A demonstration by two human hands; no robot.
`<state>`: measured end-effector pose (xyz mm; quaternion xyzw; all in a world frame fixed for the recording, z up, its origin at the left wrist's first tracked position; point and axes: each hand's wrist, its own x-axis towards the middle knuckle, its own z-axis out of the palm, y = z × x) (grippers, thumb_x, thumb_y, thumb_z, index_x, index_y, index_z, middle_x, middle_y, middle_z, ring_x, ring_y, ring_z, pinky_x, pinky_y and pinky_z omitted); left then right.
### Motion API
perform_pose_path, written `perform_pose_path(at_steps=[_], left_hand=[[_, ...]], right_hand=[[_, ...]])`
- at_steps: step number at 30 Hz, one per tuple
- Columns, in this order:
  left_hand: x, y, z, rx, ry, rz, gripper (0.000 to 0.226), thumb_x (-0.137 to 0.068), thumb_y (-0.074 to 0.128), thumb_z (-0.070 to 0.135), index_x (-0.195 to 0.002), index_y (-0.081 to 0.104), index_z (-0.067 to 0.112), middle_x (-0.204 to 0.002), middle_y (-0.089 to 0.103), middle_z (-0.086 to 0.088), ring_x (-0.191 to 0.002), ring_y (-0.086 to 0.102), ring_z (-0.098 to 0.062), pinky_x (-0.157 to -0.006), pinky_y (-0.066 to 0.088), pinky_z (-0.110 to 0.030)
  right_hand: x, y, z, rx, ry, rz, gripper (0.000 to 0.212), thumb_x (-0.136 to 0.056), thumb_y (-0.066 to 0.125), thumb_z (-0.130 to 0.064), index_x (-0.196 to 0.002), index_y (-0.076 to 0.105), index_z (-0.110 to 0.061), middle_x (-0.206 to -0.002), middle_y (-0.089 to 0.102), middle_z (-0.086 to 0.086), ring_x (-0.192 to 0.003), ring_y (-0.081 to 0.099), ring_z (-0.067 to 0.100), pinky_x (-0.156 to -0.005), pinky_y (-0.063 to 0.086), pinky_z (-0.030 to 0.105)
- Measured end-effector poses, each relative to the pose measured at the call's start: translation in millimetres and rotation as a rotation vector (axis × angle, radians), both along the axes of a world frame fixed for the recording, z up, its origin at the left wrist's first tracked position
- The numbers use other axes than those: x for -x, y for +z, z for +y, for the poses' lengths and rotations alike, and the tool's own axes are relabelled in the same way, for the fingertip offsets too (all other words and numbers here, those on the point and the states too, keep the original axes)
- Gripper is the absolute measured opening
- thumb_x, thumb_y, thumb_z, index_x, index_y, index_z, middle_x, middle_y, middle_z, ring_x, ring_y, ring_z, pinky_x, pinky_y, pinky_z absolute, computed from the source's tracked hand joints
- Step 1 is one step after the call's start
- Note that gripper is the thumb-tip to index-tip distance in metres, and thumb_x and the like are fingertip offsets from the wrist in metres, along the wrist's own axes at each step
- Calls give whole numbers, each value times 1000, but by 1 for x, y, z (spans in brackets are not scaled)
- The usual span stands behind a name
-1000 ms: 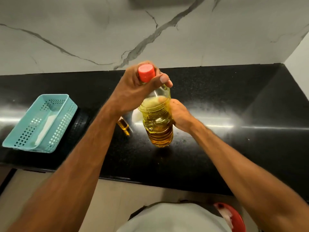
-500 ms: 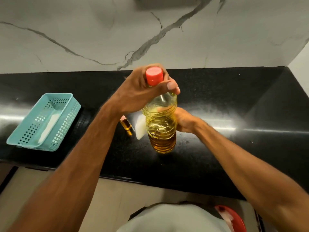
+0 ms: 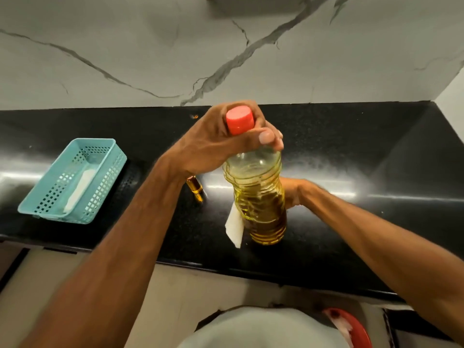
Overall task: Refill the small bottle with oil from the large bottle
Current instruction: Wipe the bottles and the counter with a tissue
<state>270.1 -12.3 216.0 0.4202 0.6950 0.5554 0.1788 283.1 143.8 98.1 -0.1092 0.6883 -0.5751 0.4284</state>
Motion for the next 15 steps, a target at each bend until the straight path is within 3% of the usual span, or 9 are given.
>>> perform_pose_path(at_steps=[2,4,7,10,12,15], left_hand=[[-1,5,1,13,96,48,6,-89,57,19,-88,53,15,-92,71,1,-103,68,-31,-88,54,-39],[-1,13,3,21,230,106,8,-92,57,18,-88,53,12,-92,71,0,-97,71,-20,-82,56,-29],[-1,22,5,-43,486,112,17,-94,59,21,-93,59,4,-90,72,0,-86,72,-9,-76,54,-21],[5,21,10,-100,718,38,20,-91,62,30,-86,62,10,-88,74,1,-82,71,-7,-77,55,-23],[10,20,16,-122,820,-4,18,-88,66,35,-79,60,20,-88,75,1,-87,72,-12,-87,57,-35],[12,24,27,-147,900,-33,20,-85,69,36,-81,57,20,-86,75,2,-86,72,-11,-91,56,-39]], right_hand=[[6,-10,9,112,-152,-40,20,-96,48,2,-88,64,-5,-79,72,0,-77,68,13,-72,57,27],[9,-14,16,208,-361,-47,28,-99,44,-7,-87,70,-8,-84,73,5,-84,66,19,-83,55,34],[-7,-8,15,316,-654,173,48,-103,36,-14,-75,74,-19,-77,72,-7,-77,64,5,-79,51,22],[-37,-19,-1,207,-998,498,34,-106,36,-18,-95,68,-22,-84,69,-12,-83,62,-2,-73,47,12],[-58,-25,-16,143,-1188,633,25,-105,38,-19,-109,62,-16,-90,65,-13,-84,60,-10,-71,45,7],[-76,-35,-38,75,-1165,863,41,-104,37,-28,-129,53,0,-106,64,-2,-98,59,-9,-80,45,7]])
